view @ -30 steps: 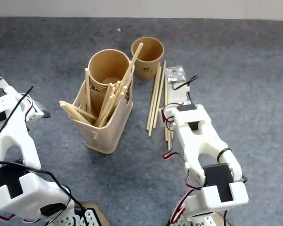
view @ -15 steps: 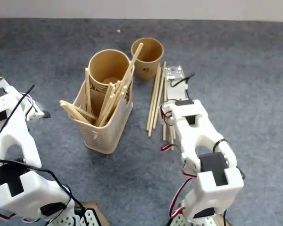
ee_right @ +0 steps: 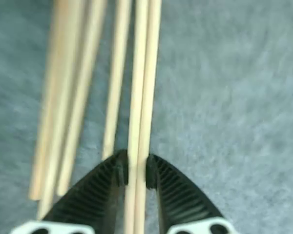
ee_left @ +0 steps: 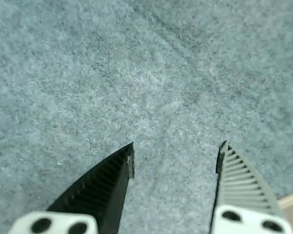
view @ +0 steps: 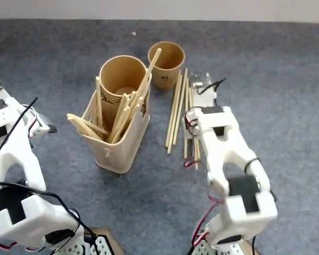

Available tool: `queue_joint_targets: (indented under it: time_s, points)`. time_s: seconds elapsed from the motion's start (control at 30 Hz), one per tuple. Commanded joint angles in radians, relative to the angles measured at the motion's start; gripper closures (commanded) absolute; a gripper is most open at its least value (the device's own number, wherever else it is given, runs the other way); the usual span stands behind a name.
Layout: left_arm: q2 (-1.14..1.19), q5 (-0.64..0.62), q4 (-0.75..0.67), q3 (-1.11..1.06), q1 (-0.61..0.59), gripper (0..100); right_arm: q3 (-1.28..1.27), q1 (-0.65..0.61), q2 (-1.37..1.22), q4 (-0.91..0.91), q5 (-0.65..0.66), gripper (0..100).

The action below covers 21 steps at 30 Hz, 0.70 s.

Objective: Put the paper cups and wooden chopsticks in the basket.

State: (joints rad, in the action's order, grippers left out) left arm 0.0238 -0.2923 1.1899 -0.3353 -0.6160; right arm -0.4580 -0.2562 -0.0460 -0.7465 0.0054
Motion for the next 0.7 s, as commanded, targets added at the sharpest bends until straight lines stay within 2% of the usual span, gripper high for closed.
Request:
queue_joint_targets:
  time_s: [0.0, 0.13, 0.23, 0.37, 0.47, 0.57, 0.67]
  points:
    - [-0.030, -0.006, -0.006, 0.002, 0.007, 71, 0.012, -0.016, 0.363, -0.016, -0.025, 99.4]
    - [-0.028, -0.006, -0.012, 0.001, 0.007, 71, 0.047, -0.082, 0.679, -0.077, -0.020, 99.4]
    - [-0.028, -0.006, -0.012, 0.001, 0.001, 71, 0.127, -0.128, 0.802, -0.073, -0.026, 99.4]
    - [-0.028, -0.008, -0.035, 0.005, -0.070, 71, 0.275, -0.252, 0.819, -0.038, -0.028, 99.4]
    - [-0.019, -0.008, -0.043, 0.001, -0.081, 71, 0.346, -0.357, 0.811, 0.022, -0.028, 99.4]
    - [-0.019, -0.008, -0.046, -0.001, -0.081, 71, 0.343, -0.450, 0.806, 0.105, -0.038, 99.4]
    - [-0.019, -0.008, -0.046, -0.002, -0.081, 71, 0.232, -0.524, 0.803, 0.220, -0.083, 99.4]
